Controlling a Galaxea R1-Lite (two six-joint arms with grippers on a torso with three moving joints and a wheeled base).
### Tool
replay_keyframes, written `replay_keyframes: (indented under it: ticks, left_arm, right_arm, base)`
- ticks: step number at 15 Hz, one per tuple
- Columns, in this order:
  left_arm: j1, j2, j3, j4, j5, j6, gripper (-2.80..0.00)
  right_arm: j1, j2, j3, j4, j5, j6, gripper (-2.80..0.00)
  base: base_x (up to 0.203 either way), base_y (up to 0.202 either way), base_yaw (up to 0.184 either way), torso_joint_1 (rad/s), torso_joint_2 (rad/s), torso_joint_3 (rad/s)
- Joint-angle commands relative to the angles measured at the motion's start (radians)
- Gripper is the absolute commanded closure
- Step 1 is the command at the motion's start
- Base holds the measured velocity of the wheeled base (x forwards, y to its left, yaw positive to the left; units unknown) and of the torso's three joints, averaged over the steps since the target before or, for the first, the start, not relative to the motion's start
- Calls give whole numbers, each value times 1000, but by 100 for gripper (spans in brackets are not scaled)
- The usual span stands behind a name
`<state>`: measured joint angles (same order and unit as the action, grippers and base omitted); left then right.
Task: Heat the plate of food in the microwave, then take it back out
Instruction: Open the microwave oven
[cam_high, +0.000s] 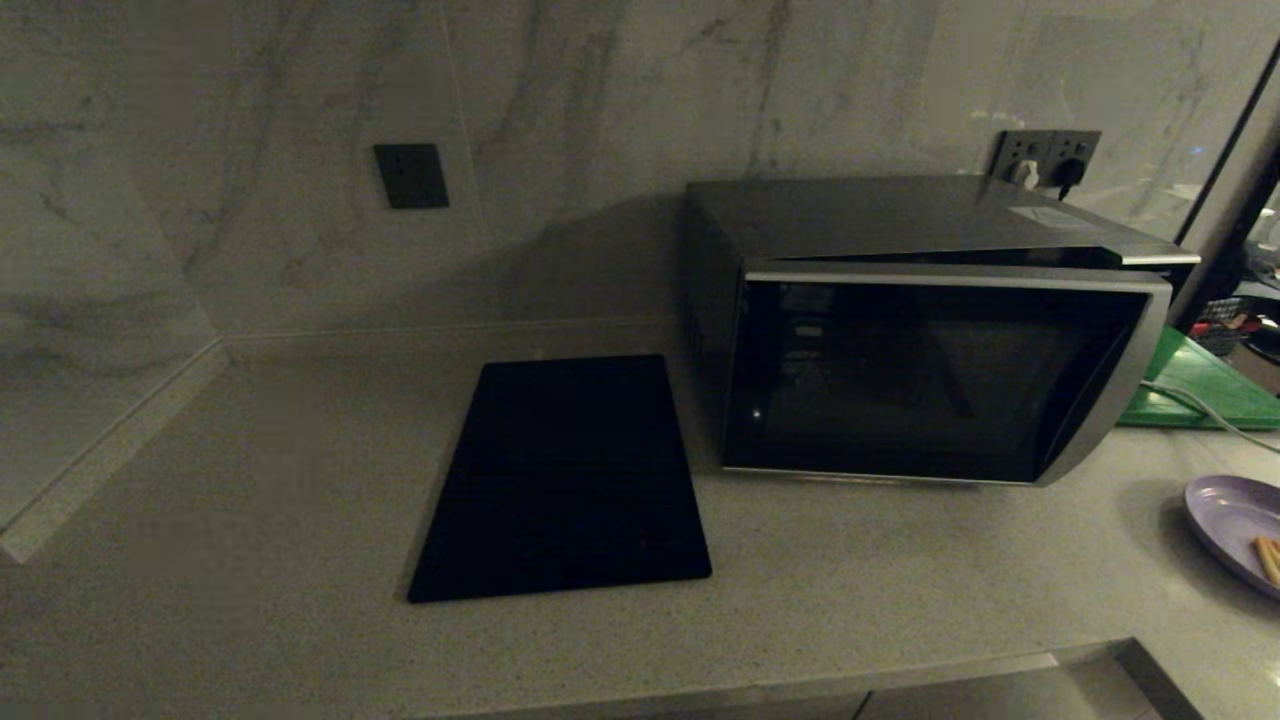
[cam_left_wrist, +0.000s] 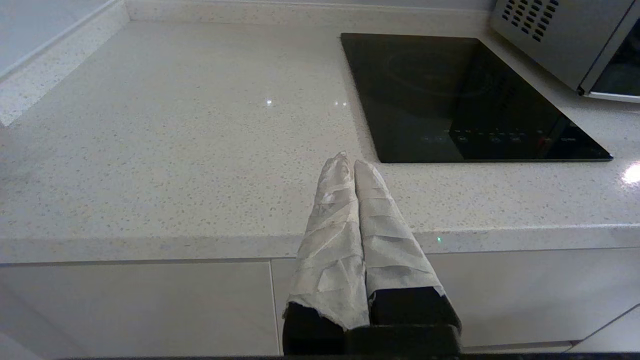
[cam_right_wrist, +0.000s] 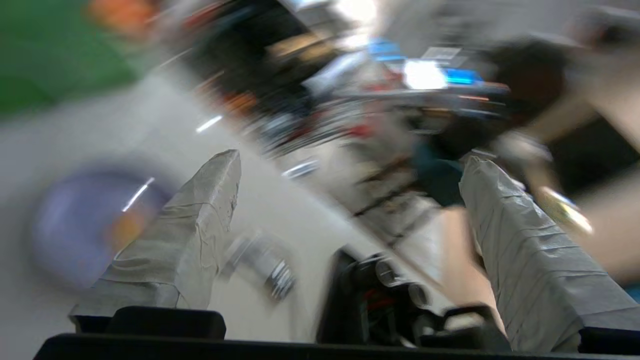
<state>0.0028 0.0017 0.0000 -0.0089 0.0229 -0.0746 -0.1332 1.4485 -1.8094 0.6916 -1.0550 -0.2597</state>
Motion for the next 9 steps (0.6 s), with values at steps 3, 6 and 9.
replay_keyframes:
  ticks: [3,6,9]
  left_arm:
    - [0,0,0,0,0,-1,0]
    - [0,0,0,1,0,-1,0]
    - [0,0,0,0,0,-1,0]
  right_arm:
    - [-37,26,-139,344,490,180,-280]
    - [-37,68,-124,345,568,240,-280]
    - [-36,83,-103,350,781,296,-280]
  base:
    - [0,0,0,0,0,0]
    - [0,0,0,0,0,0]
    - [0,0,0,0,0,0]
